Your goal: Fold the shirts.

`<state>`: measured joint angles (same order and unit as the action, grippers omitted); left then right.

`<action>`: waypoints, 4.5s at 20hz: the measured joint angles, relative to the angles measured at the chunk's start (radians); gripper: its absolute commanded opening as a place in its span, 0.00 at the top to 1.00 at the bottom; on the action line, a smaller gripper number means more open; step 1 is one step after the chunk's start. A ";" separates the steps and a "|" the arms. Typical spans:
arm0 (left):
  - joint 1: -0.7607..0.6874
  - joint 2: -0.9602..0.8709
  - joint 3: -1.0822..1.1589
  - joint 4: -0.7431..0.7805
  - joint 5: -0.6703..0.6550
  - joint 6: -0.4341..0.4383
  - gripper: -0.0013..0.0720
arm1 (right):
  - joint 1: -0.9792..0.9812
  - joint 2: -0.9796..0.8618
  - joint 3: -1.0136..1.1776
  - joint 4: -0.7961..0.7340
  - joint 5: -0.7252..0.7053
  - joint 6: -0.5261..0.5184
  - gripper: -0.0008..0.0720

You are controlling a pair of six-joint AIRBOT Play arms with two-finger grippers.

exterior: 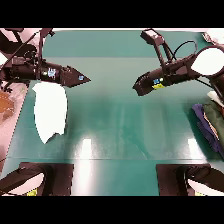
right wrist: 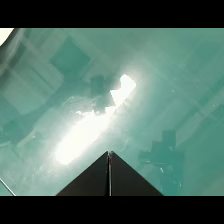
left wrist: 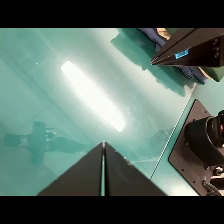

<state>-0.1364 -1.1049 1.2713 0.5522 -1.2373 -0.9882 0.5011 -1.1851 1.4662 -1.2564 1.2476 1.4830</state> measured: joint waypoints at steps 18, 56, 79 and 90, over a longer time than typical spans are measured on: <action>0.000 0.000 0.000 0.000 0.000 0.000 0.95 | 0.000 -0.003 0.000 0.058 0.036 0.029 0.58; 0.000 0.000 0.000 -0.027 0.006 -0.003 0.95 | 0.261 -0.433 0.320 0.196 0.023 -0.118 0.36; 0.550 0.101 0.164 0.766 0.055 -0.338 0.31 | 0.351 -0.467 0.341 0.132 -0.111 -0.158 0.37; 0.667 0.105 0.165 0.834 -0.010 -0.496 0.31 | 0.618 -0.684 0.341 0.029 -0.518 -0.335 0.05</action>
<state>0.5308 -1.0000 1.4364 1.3861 -1.2472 -1.4845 1.1191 -1.8687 1.8072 -1.2274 0.7300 1.1484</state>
